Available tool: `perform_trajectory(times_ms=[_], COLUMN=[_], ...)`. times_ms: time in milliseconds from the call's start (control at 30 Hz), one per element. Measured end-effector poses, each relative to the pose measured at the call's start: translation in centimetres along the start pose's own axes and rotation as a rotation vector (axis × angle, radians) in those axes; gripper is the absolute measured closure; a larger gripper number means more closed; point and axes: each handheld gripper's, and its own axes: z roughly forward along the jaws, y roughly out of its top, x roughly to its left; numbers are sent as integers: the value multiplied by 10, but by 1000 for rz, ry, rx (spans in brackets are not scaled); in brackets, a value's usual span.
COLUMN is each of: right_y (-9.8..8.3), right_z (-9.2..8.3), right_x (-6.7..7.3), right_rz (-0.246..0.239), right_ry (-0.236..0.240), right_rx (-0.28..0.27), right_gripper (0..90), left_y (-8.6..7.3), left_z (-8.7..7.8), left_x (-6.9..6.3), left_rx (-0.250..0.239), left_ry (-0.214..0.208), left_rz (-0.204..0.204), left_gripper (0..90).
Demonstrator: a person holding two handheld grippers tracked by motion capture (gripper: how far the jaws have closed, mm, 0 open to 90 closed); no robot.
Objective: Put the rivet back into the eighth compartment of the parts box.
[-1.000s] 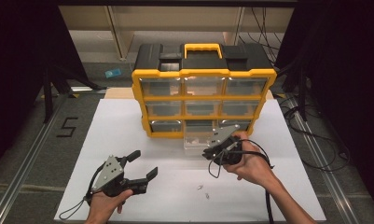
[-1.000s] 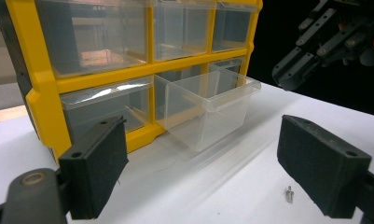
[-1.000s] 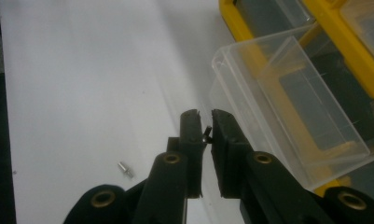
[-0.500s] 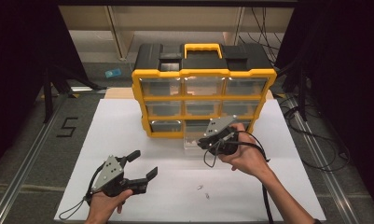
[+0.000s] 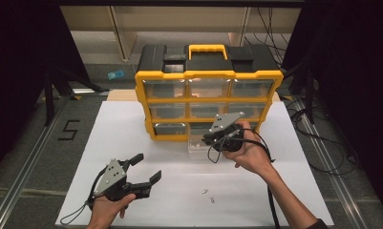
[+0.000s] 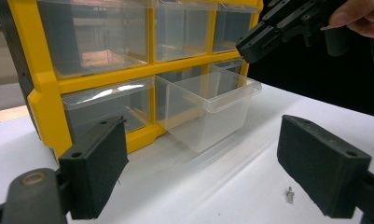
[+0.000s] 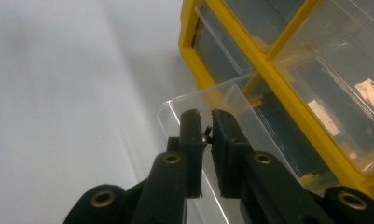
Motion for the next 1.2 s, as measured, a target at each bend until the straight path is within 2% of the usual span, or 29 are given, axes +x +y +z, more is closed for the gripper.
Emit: perform_trajectory(times_ms=[433, 533, 600, 633, 900, 933, 967, 1000, 1100, 1200], right_y=[-4, -5, -7, -8, -13, -14, -14, -14, -11, -8], right_z=[14, 17, 20, 22, 31, 32, 32, 31, 26, 19], right_x=[-16, -18, -17, -20, -24, -23, -23, -23, -23, -22], right_rz=[13, 15, 40, 21, 30, 39, 39, 46, 43, 52], right_ry=[-48, -42, -37, -49, -59, -61, -61, -53, -86, -85], right_rx=[13, 34, 45, 40, 65, 67, 67, 65, 21, -6], right_gripper=[830, 828, 826, 826, 796, 719, 719, 665, 533, 435], left_y=[0, 0, 0, 0, 0, 0, 1, 1, 1, 1], left_z=[-1, -1, -1, -1, 0, 0, 0, -1, -1, -1], left_x=[0, 0, 0, 0, 0, 0, 0, 0, 0, 0], left_rx=[5, 2, 2, 2, 3, 2, 2, 0, 0, 2], left_ry=[1, 2, 2, 2, -1, -2, -3, -2, 1, -1], left_rz=[2, 0, -1, -1, 2, 1, 3, 1, -1, 0], left_gripper=[162, 162, 162, 162, 162, 162, 162, 162, 162, 162])
